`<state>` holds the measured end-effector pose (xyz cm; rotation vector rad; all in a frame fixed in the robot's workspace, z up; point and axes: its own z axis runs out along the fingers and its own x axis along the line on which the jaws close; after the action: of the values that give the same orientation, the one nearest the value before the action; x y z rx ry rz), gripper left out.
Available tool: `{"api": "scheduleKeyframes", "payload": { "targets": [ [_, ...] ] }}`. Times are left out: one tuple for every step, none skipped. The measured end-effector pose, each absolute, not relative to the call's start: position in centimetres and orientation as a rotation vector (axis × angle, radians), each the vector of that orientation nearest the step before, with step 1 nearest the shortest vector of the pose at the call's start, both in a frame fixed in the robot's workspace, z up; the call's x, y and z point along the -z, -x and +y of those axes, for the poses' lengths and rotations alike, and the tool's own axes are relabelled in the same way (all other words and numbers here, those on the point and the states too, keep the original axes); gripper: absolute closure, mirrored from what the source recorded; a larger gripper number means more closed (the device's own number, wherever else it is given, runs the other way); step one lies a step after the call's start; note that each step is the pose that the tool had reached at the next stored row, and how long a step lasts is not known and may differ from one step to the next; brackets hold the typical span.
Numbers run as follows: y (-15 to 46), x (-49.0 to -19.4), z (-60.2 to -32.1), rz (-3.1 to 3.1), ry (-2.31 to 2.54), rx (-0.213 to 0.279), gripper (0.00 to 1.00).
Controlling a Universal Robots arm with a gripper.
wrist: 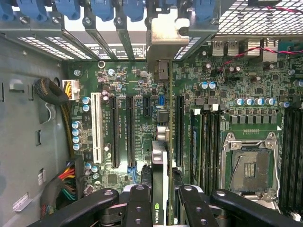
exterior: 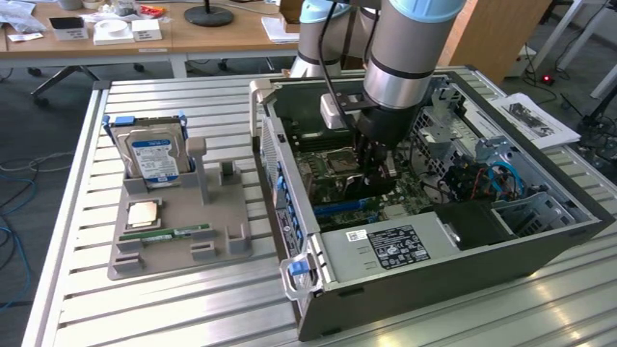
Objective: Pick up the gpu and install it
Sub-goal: 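Insert the gpu into the slot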
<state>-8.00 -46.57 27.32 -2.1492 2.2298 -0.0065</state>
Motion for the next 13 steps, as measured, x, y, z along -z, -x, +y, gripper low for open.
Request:
{"api": "scheduleKeyframes", "payload": {
  "targets": [
    [8.07,-27.32,-46.57,2.23,2.149,0.007,0.73],
    [8.18,-27.3,-46.57,2.23,2.149,0.006,0.73],
    [8.29,-27.29,-46.57,2.23,2.149,0.006,0.73],
    [8.35,-27.29,-46.57,2.23,2.149,0.006,0.73],
    [8.37,-27.28,-46.57,2.23,2.149,0.007,0.73],
    [8.37,-27.26,-46.58,2.23,2.149,0.007,0.73],
    [8.37,-27.23,-46.58,2.23,2.149,0.007,0.73],
    [8.38,-27.18,-46.57,2.23,2.149,0.006,0.73],
    [8.42,-27.14,-46.54,2.23,2.149,0.007,0.73],
    [8.45,-27.12,-46.51,2.23,2.149,0.007,0.73],
    [8.48,-27.09,-46.48,2.23,2.149,0.006,0.73],
    [8.51,-27.08,-46.47,2.23,2.149,0.006,0.73],
    [8.53,-27.07,-46.45,2.23,2.149,0.006,0.73]
  ]
}}
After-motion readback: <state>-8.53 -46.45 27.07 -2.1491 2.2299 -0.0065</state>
